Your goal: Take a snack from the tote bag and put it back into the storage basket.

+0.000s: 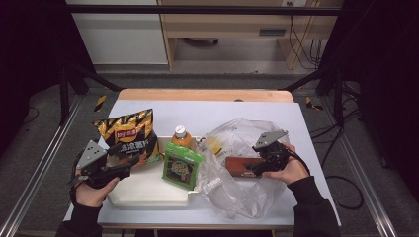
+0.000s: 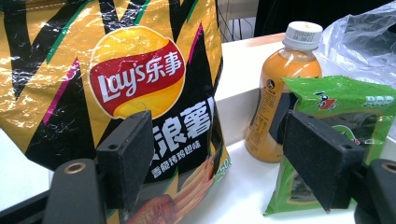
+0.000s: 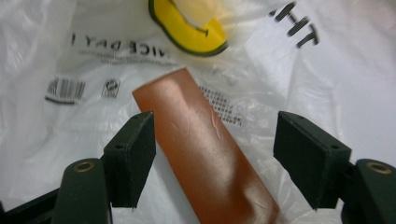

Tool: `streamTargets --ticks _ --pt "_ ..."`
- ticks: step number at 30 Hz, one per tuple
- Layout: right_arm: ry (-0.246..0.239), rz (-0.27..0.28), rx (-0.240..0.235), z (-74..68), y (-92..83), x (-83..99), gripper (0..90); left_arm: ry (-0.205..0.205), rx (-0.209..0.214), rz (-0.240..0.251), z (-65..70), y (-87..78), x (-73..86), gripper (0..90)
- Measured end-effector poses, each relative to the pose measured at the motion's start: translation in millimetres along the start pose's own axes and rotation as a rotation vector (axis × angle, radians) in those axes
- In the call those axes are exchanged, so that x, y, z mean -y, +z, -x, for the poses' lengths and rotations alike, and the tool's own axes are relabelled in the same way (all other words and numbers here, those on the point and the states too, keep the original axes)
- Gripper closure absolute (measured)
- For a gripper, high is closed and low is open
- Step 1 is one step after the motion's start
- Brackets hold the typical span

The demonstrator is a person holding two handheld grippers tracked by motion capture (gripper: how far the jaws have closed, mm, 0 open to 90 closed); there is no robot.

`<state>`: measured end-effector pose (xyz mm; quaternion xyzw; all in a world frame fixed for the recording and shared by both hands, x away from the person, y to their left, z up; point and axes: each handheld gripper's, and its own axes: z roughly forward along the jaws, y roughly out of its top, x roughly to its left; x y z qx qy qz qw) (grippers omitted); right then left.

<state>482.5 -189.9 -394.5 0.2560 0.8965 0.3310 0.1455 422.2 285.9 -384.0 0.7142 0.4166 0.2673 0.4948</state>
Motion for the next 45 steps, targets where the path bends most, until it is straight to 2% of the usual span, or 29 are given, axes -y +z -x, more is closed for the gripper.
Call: streamTargets --ticks 3,9,29,38,45 --pt "-0.023 -0.03 -0.008 -0.7 4.6 0.7 29.6 -0.002 -0.002 0.001 -1.0 -0.1 -0.2 24.0" --pt "-0.011 -0.011 -0.004 1.1 1.1 2.5 28.2 -0.003 0.001 -0.002 -0.7 0.1 0.3 24.0" --pt "-0.068 -0.108 -0.031 6.4 18.3 10.4 20.9 -0.001 0.001 0.001 -0.5 -0.6 0.3 24.0" --pt "-0.041 -0.152 -0.017 16.2 17.3 28.1 19.9 0.002 -0.001 0.0 -1.4 -1.3 0.7 24.0" --pt "-0.054 -0.178 0.006 22.5 13.3 42.5 19.3 0.007 -0.001 -0.003 0.3 -0.3 0.8 24.0"
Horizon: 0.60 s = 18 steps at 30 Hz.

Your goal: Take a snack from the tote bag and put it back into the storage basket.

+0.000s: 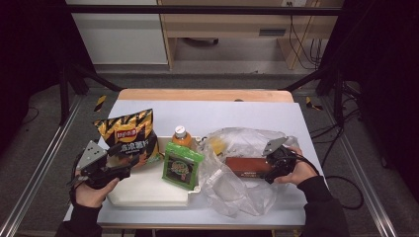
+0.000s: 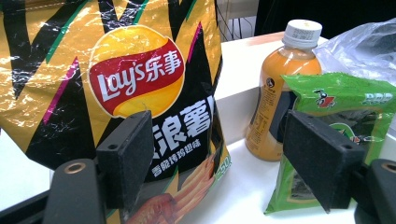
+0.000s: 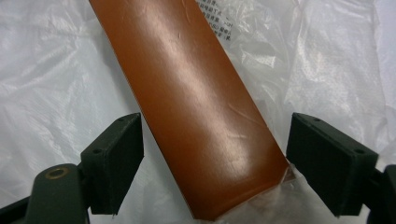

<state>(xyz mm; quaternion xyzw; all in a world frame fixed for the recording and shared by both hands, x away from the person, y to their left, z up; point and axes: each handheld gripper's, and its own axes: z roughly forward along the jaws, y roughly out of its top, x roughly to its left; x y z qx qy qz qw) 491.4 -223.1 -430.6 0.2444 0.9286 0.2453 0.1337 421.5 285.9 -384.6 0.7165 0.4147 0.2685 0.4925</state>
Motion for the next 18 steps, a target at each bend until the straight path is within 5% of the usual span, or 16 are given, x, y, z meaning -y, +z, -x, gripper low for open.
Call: streamTargets --ticks 8,18 --pt "-0.085 -0.011 -0.023 -6.6 14.2 -10.2 21.9 0.0 -0.001 -0.001 -0.5 -0.1 0.1 24.0" --pt "-0.113 -0.014 -0.054 -8.1 19.7 -12.6 33.1 -0.001 0.0 -0.003 -0.5 0.4 0.5 24.0"
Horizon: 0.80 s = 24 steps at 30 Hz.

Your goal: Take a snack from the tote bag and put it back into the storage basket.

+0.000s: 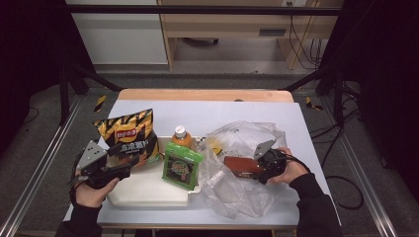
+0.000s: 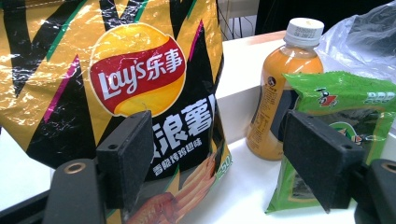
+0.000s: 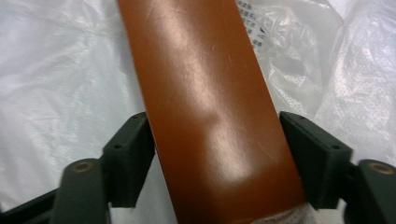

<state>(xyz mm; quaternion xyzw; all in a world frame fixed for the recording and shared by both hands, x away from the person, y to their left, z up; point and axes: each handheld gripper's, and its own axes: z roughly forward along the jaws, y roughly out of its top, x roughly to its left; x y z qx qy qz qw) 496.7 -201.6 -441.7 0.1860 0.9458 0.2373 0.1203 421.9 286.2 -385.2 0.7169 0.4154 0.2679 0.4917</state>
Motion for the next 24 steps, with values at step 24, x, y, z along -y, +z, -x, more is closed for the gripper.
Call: streamTargets --ticks 24 --pt "0.005 0.132 0.017 -4.1 -35.5 3.6 43.3 0.003 0.002 0.0 0.8 0.0 -0.4 24.0"
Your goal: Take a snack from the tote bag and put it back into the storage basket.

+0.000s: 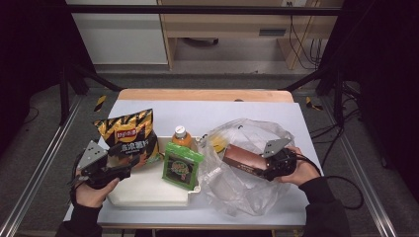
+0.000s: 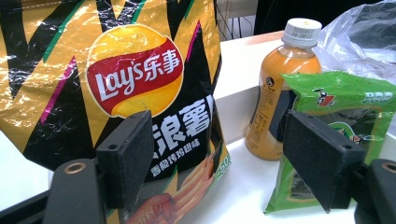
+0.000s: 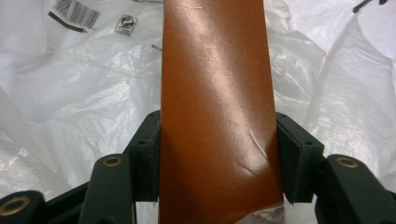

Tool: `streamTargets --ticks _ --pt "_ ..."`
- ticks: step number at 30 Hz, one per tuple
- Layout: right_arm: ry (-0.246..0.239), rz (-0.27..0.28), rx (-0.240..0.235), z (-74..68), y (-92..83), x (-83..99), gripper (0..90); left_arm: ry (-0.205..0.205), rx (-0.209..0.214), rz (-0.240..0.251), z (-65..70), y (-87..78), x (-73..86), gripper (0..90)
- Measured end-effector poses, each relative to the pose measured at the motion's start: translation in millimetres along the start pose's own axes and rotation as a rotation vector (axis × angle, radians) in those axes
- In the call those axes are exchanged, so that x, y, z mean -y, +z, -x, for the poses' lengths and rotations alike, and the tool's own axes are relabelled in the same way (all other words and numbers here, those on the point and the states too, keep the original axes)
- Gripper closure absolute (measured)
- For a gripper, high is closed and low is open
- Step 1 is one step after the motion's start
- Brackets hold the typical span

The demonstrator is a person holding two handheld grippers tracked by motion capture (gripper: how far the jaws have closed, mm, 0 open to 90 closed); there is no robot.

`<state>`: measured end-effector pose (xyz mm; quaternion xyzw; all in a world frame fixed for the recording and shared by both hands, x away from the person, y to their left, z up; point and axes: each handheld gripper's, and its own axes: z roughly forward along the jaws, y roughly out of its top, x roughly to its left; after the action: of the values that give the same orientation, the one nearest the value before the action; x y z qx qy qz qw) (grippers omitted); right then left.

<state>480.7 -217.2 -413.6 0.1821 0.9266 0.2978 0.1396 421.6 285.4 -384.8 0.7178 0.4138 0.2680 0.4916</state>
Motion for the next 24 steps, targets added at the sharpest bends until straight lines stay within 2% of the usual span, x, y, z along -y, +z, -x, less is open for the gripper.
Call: streamTargets --ticks 7,10,13,15,17,19,21,24 --pt "-0.015 -0.103 -0.022 -3.3 22.0 6.6 43.2 0.002 0.002 0.0 0.6 0.0 -0.1 24.0" --pt "-0.002 -0.093 -0.027 -2.6 24.3 9.0 43.1 0.003 0.001 0.0 0.3 0.0 -0.1 24.0" --pt "0.008 -0.107 -0.032 -4.7 23.5 8.1 41.3 0.002 0.002 0.0 1.0 0.2 -0.2 24.0" --pt "0.007 -0.085 -0.014 -5.5 21.6 6.7 33.2 0.002 0.002 0.001 1.2 0.2 -0.3 24.0" --pt "0.008 -0.042 -0.002 -6.2 16.3 4.6 30.5 0.002 0.002 0.001 1.1 0.1 -0.4 24.0" --pt "0.013 0.001 0.02 -8.2 8.9 0.8 29.9 0.001 0.002 0.001 0.8 0.1 -0.4 24.0" --pt "0.005 0.011 0.041 -9.6 3.7 -3.6 29.9 0.0 0.002 0.001 0.9 0.2 -0.4 24.0" --pt "0.024 0.025 0.032 -11.4 -1.0 -12.2 35.2 0.002 0.003 0.001 1.5 0.3 -0.6 24.0"
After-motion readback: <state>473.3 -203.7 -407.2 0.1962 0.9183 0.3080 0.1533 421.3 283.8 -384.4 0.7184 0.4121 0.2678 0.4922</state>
